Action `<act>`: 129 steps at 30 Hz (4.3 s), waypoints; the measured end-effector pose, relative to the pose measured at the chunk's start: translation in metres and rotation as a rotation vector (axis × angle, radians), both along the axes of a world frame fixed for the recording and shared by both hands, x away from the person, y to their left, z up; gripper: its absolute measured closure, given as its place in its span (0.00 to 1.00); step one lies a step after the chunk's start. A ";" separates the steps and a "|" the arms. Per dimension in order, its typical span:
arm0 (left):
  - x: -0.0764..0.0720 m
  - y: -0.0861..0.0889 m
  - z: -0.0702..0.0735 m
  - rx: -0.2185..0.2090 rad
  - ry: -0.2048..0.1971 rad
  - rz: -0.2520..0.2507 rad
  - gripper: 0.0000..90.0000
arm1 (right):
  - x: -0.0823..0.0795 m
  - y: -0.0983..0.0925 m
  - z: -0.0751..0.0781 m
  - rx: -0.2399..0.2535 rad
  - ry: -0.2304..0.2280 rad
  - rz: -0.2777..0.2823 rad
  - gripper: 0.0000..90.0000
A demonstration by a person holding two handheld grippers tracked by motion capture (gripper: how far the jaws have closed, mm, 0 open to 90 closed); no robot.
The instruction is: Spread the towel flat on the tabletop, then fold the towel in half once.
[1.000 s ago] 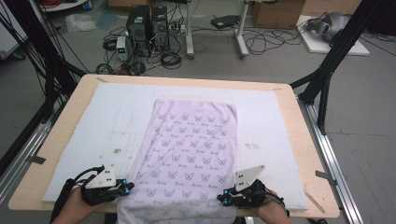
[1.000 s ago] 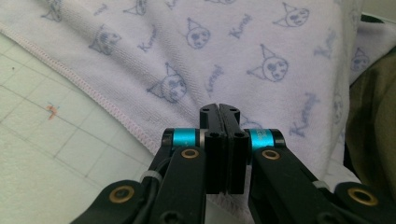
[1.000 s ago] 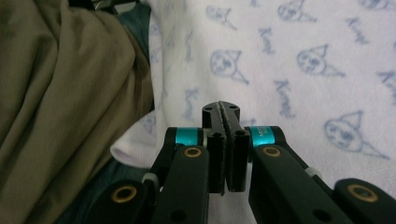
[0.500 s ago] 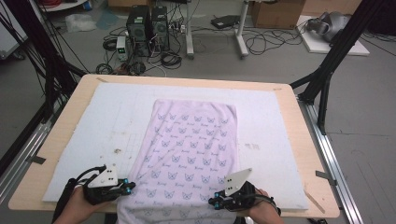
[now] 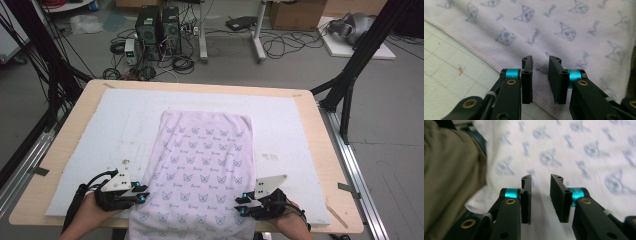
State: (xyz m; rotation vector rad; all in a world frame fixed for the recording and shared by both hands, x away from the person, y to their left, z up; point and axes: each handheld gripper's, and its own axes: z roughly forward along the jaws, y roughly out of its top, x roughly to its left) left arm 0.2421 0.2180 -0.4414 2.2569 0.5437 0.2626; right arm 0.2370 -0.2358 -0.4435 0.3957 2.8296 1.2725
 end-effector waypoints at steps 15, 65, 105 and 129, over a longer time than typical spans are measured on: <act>0.016 0.007 0.010 -0.079 -0.015 0.061 0.75 | 0.017 -0.009 0.012 0.083 -0.026 -0.079 0.77; 0.074 0.004 0.021 -0.153 -0.045 0.169 0.49 | 0.101 -0.004 0.025 0.117 -0.056 -0.226 0.34; 0.188 -0.018 0.050 -0.152 -0.023 0.236 0.67 | 0.193 -0.017 0.058 0.092 -0.035 -0.366 0.48; 0.204 -0.035 0.005 0.031 0.075 0.311 0.92 | 0.207 -0.019 0.002 -0.056 0.007 -0.533 0.84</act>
